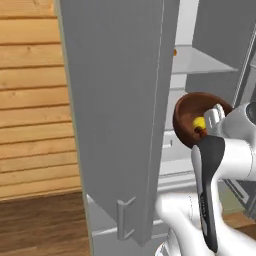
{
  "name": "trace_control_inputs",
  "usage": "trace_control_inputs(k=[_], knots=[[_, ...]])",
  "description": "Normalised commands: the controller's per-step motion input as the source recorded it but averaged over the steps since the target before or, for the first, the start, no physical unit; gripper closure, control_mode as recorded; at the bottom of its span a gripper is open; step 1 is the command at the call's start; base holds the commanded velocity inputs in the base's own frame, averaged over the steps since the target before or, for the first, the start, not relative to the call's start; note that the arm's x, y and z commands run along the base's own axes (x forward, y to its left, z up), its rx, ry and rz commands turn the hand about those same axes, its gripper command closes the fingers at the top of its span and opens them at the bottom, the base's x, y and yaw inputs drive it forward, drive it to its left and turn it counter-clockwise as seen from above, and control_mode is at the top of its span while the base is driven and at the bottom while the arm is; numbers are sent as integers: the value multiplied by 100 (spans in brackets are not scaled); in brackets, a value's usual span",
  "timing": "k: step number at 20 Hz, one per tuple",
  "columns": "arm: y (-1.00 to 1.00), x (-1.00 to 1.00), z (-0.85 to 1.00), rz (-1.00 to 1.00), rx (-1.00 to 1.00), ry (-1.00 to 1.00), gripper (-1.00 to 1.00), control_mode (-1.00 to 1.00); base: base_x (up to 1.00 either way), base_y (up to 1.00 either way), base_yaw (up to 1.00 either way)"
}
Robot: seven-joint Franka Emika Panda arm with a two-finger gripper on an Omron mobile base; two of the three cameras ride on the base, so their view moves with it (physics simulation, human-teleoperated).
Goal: Pick the chicken drumstick and lemon from their plates and place them in the bowl. Then put the bowl in the fridge.
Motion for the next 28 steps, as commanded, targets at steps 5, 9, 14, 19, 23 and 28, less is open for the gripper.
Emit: trace_control_inputs(k=[5,9,14,19,23,28], knots=[[0,0,0,0,0,0,100,100,0,-26,35],[0,0,0,0,0,0,100,100,-2,-3,15],[0,0,0,0,0,0,100,100,-21,-9,30],[0,0,0,0,0,0,100,100,-36,-81,36],[0,0,0,0,0,0,100,100,37,-19,5],[0,0,0,0,0,0,100,100,58,7,0]])
